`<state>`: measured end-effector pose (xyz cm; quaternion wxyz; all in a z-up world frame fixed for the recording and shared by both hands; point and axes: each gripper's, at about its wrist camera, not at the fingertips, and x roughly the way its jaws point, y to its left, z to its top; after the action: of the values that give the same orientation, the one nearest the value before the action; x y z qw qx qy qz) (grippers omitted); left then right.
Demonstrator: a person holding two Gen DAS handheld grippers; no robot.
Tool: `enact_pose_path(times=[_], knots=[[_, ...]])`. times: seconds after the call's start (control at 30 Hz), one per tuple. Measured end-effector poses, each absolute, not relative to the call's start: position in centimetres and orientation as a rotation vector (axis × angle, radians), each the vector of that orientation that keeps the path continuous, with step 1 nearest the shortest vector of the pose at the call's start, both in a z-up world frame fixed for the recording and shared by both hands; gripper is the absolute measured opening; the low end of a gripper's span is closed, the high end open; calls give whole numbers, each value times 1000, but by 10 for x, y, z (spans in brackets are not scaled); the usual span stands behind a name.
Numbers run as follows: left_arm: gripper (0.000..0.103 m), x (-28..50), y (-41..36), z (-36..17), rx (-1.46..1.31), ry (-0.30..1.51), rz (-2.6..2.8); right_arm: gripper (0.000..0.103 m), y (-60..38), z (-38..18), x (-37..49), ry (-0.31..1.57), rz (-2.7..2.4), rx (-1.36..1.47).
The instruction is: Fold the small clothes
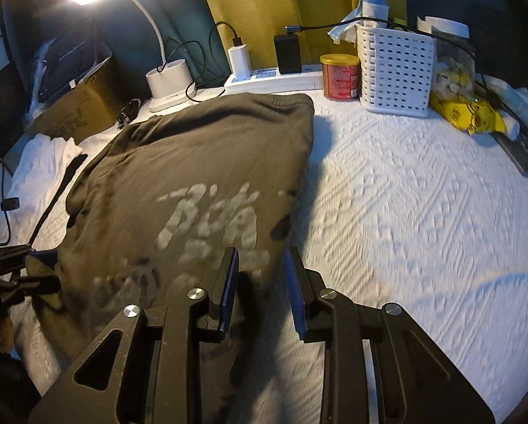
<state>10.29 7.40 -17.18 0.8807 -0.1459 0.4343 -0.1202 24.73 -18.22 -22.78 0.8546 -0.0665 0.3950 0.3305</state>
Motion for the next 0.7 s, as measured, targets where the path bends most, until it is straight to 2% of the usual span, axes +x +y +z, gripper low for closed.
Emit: enact_pose_path(times=[0.1, 0.17, 0.2, 0.27, 0.5, 0.57, 0.6, 0.63, 0.7], knots=[[51, 93, 68, -172, -287, 886, -270, 29, -186, -231, 239, 833, 697, -141], [21, 86, 64, -170, -258, 874, -273, 29, -189, -232, 235, 834, 698, -142], [21, 83, 63, -170, -256, 869, -275, 29, -190, -232, 233, 834, 699, -142], [12, 78, 62, -167, -252, 854, -277, 29, -191, -232, 228, 833, 701, -144], [12, 63, 59, -160, -233, 834, -264, 29, -198, -235, 209, 842, 711, -153], [11, 62, 59, -165, -238, 845, -258, 37, -200, -239, 203, 852, 720, -157], [11, 61, 59, -167, -238, 847, -256, 46, -202, -239, 200, 846, 727, -154], [12, 59, 59, -168, -238, 849, -257, 51, -204, -238, 197, 847, 727, -154], [12, 59, 58, -169, -236, 852, -251, 51, -206, -239, 192, 850, 725, -160]])
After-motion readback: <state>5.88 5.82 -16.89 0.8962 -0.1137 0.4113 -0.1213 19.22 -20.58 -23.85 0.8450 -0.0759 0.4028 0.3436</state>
